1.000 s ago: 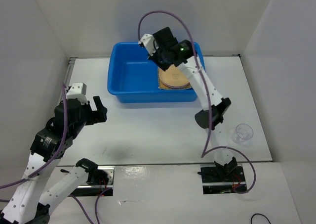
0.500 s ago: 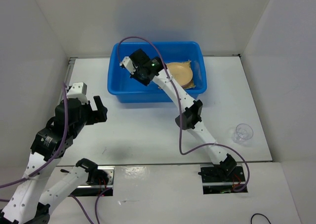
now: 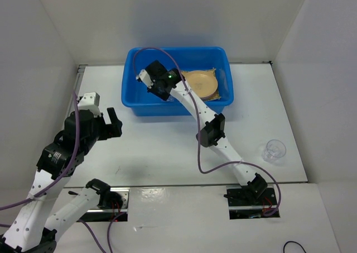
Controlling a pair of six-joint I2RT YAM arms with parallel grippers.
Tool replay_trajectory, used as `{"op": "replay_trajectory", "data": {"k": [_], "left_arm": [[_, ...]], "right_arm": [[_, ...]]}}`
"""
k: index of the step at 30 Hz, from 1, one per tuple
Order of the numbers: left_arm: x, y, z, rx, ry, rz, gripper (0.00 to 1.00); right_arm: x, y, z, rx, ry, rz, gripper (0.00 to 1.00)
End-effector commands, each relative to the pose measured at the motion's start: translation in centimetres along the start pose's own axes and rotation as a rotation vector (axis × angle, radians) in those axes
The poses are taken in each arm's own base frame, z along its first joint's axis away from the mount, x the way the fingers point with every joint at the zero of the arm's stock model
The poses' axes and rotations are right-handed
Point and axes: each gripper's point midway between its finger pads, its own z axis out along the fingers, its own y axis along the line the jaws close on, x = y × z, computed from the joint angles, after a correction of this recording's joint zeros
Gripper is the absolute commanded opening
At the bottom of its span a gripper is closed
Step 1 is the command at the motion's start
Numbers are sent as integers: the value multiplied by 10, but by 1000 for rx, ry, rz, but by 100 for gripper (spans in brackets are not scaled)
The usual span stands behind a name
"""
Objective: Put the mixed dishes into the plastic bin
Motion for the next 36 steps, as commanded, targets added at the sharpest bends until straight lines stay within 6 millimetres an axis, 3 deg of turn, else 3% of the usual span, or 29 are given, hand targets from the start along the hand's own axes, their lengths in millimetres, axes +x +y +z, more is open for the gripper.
{"op": "replay_trajectory", "data": {"k": [1, 3, 7, 10, 11, 12, 13, 14, 15, 16, 17, 18, 19, 20, 21, 22, 23, 24, 25, 26, 27, 28, 29, 30, 31, 32, 34, 36], "left_arm": [[-6, -4, 4, 9, -31, -23, 100], [-6, -4, 4, 9, -31, -23, 100], [-6, -2, 4, 0, -35, -23, 100], [-6, -2, 4, 0, -35, -23, 100], [-6, -2, 4, 0, -35, -23, 100], [-7, -1, 4, -8, -38, -23, 100], [-7, -1, 3, -5, -48, -26, 100], [-7, -1, 3, -4, -48, -26, 100], [-8, 0, 1, -1, -57, -30, 100], [-8, 0, 1, -1, -57, -30, 100], [-9, -2, -2, 11, -65, -29, 100], [-9, 0, -2, 3, -68, -29, 100], [-9, 0, -2, 3, -68, -29, 100], [-9, 0, -2, 3, -68, -29, 100], [-9, 0, -2, 3, -68, -29, 100], [-10, 0, -4, 6, -76, -32, 100], [-10, 0, -4, 6, -76, -32, 100], [-10, 0, -4, 6, -76, -32, 100], [-10, -2, -4, 14, -74, -28, 100], [-10, -2, -4, 14, -74, -28, 100], [-11, -2, -7, 17, -82, -31, 100], [-11, -2, -7, 17, -82, -31, 100], [-10, -4, -7, 25, -81, -27, 100], [-10, -4, -7, 25, -81, -26, 100], [-10, -4, -7, 25, -81, -26, 100], [-10, -4, -7, 25, -81, -26, 100], [-10, -4, -7, 25, -81, -26, 100], [-8, -6, -5, 30, -69, -19, 100]], "right_arm": [[-14, -6, -16, 39, -48, 2, 22], [-20, -1, -22, 59, -53, -13, 24], [-35, -6, -54, 128, -91, -12, 37], [-53, -18, -106, 240, -148, 15, 62], [-55, -38, -142, 327, -181, 68, 67], [-56, -48, -162, 375, -195, 85, 71], [-58, -62, -201, 429, -246, 129, 74], [-54, -74, -224, 491, -261, 168, 79], [-50, -86, -245, 530, -277, 194, 90], [-46, -89, -255, 544, -277, 213, 93], [-35, -104, -292, 590, -303, 248, 93], [-26, -111, -304, 608, -295, 270, 94], [-15, -109, -299, 609, -234, 250, 94], [-2, -117, -329, 642, -250, 283, 94], [14, -116, -323, 667, -170, 272, 94], [24, -116, -331, 681, -148, 269, 95], [42, -122, -362, 718, -166, 308, 97], [53, -120, -368, 722, -146, 301, 98], [81, -124, -352, 723, -35, 288, 99], [106, -130, -378, 749, -40, 324, 99], [133, -128, -363, 717, 44, 319, 99], [175, -150, -371, 748, 116, 399, 99], [202, -156, -377, 745, 148, 444, 99], [238, -154, -388, 731, 187, 470, 99], [254, -148, -381, 624, 159, 503, 99], [312, -159, -395, 639, 229, 626, 98], [379, -141, -394, 585, 308, 685, 98], [420, -120, -383, 562, 372, 681, 98]]}}
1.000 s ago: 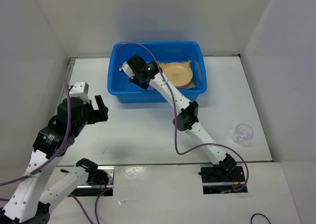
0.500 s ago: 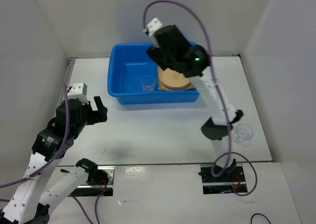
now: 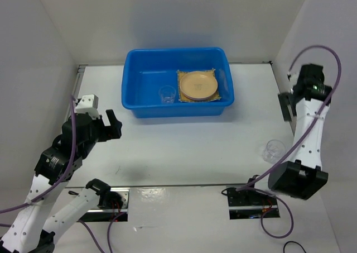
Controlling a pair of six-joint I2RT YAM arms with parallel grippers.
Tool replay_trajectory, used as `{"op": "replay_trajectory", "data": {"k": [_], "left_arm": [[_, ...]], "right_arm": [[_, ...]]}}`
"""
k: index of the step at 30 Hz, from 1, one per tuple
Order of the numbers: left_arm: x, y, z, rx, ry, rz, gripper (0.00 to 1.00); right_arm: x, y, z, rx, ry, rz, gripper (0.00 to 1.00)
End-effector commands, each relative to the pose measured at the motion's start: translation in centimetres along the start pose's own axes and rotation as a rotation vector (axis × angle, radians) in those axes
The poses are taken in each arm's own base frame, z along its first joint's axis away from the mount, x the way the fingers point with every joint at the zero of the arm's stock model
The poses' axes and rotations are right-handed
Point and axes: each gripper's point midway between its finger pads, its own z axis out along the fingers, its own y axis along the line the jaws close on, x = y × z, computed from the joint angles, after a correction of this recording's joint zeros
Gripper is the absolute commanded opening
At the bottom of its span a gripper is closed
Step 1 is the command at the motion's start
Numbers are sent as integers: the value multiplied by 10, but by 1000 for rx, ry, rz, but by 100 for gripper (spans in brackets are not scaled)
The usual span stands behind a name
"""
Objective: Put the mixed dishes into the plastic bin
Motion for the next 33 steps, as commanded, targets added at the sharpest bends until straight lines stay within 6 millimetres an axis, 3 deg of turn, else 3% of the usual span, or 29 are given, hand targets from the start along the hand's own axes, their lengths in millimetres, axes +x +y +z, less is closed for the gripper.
{"op": "replay_trajectory", "data": {"k": [1, 2, 3, 4, 5, 10, 12, 25, 30, 33], "left_arm": [[-7, -4, 2, 7, -30, -21, 100], [-5, -6, 4, 13, -18, -18, 100], [-5, -6, 4, 13, -18, -18, 100], [-5, -6, 4, 13, -18, -18, 100], [-5, -6, 4, 13, -18, -18, 100], [-5, -6, 4, 11, -20, -14, 100], [-5, -6, 4, 11, -20, -14, 100], [-4, -7, 6, 7, -12, -21, 100], [-5, -5, 6, -1, -16, -21, 100], [-4, -4, 4, -1, -16, -21, 100]], "right_arm": [[50, 8, 1, -109, -62, -66, 98], [70, -2, 10, -81, -17, -31, 98], [86, 3, 22, -100, 20, -22, 98], [90, -1, 30, -94, 15, -8, 98], [111, -5, 36, -96, 65, 38, 98], [156, 8, 76, -289, 199, 119, 93], [165, 14, 85, -339, 209, 156, 91], [158, 58, 120, -504, 161, 206, 89], [165, 76, 141, -554, 200, 241, 83], [172, 89, 151, -597, 231, 258, 74]]}}
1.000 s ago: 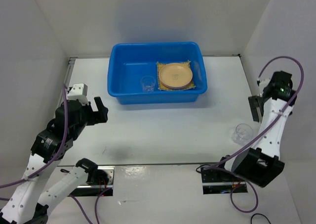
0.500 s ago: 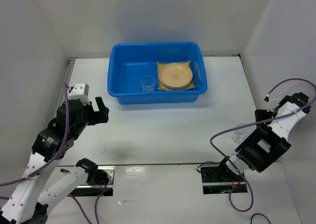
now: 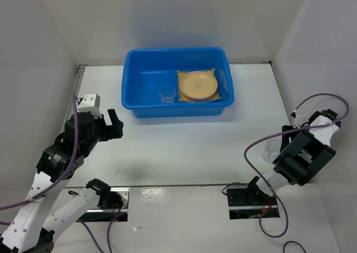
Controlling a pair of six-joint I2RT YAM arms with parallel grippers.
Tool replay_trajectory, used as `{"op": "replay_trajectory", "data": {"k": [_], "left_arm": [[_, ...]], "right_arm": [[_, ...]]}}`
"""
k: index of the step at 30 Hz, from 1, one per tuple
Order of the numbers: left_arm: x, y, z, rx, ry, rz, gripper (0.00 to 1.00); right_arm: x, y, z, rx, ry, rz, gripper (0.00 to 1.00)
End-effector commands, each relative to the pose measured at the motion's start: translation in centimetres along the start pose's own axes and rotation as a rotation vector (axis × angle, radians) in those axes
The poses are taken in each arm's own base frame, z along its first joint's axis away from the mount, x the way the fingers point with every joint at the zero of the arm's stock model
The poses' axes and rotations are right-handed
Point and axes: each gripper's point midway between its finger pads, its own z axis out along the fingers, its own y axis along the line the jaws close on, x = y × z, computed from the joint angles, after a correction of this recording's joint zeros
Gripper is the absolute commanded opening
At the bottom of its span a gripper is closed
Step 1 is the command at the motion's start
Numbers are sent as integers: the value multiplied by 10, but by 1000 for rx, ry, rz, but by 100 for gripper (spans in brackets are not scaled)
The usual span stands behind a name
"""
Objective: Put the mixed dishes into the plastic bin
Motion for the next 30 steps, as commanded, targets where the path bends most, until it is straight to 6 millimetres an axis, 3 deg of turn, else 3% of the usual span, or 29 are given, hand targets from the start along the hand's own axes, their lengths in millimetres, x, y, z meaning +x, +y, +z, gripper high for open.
{"op": "replay_trajectory", "data": {"k": [1, 4, 5, 7, 8, 10, 13, 14, 16, 17, 19, 20, 21, 22, 24, 25, 27, 28, 30], "left_arm": [[-7, 0, -1, -2, -35, -21, 100], [-7, 0, -1, -2, -35, -21, 100], [-7, 0, -1, -2, -35, -21, 100], [-8, 0, -3, 1, -43, -24, 100], [-8, 0, -3, 1, -43, -24, 100], [-8, 0, -3, 1, -43, -33, 100], [-9, 1, -5, -4, -54, -36, 100], [-9, 1, -5, -4, -54, -36, 100], [-9, 1, -5, -4, -54, -36, 100], [-9, 1, -5, -4, -54, -36, 100], [-9, 1, -5, -4, -54, -36, 100], [-9, 1, -5, -4, -54, -36, 100], [-9, 1, -5, -4, -54, -36, 100], [-9, 1, -5, -4, -54, -36, 100], [-9, 1, -5, -4, -54, -36, 100], [-10, 3, -5, -12, -58, -36, 100], [-10, 3, -5, -12, -58, -36, 100], [-10, 3, -5, -12, -58, -36, 100], [-10, 3, -5, -12, -58, -36, 100]], "right_arm": [[-9, 1, 15, -26, -33, 12, 69], [-10, 2, 16, -45, -26, 17, 55], [-13, 2, 17, -54, -34, 17, 40], [-17, 1, 9, -58, -30, 27, 21], [-20, 2, 7, -72, -32, 29, 5], [-30, 1, -11, -69, -54, 25, 0], [-52, 4, -57, -47, -138, 12, 0], [-75, 2, -86, -11, -217, -24, 0], [-93, 19, -125, 4, -291, -43, 0], [-117, 17, -164, 87, -388, -64, 0], [-146, 50, -208, 140, -510, -164, 0], [-164, 63, -245, 204, -596, -168, 0], [-183, 107, -259, 170, -654, -268, 0], [-200, 132, -290, 162, -754, -269, 0], [-215, 186, -310, 54, -840, -404, 0], [-220, 202, -331, 29, -911, -458, 0], [-238, 225, -326, -51, -919, -529, 0], [-242, 240, -338, -80, -963, -568, 0], [-265, 254, -323, -124, -945, -598, 0]]}}
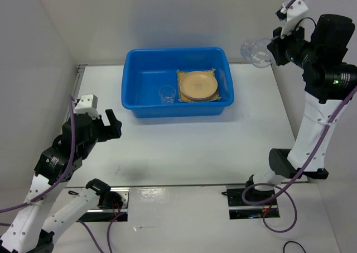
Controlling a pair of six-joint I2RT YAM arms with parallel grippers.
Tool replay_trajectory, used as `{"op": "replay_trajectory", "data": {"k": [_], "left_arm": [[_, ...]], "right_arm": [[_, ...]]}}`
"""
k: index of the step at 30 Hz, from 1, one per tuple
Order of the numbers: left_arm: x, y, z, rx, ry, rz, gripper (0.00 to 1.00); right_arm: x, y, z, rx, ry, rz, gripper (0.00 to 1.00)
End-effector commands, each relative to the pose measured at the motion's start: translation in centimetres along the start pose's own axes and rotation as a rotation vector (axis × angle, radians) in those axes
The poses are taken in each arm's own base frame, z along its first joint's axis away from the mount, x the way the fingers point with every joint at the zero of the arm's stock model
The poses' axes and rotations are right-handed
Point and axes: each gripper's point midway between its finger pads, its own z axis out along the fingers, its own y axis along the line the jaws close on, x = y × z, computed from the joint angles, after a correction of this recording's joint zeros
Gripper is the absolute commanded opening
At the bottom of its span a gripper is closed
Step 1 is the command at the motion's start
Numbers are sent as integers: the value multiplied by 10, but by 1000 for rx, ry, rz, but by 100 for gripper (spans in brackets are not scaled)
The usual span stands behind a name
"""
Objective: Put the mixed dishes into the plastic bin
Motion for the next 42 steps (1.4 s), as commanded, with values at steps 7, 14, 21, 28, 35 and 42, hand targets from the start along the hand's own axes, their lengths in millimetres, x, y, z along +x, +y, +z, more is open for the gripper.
{"op": "replay_trajectory", "data": {"k": [7, 14, 21, 28, 35, 42], "left_arm": [[-5, 2, 6, -28, -19, -10, 100], [-2, 3, 13, -57, 1, -17, 100], [1, 2, 17, -65, 18, -10, 100], [2, 2, 20, -69, 27, -6, 100], [2, 2, 20, -69, 27, -6, 100], [3, 2, 22, -72, 35, -3, 100]], "right_arm": [[-28, 114, 125, -169, 45, -60, 0], [-7, 214, 235, -261, 65, -118, 0], [17, 319, 271, -376, 83, -237, 0], [51, 363, 301, -401, 126, -291, 0], [88, 389, 323, -420, 180, -348, 1], [130, 422, 340, -427, 241, -451, 7]]}}
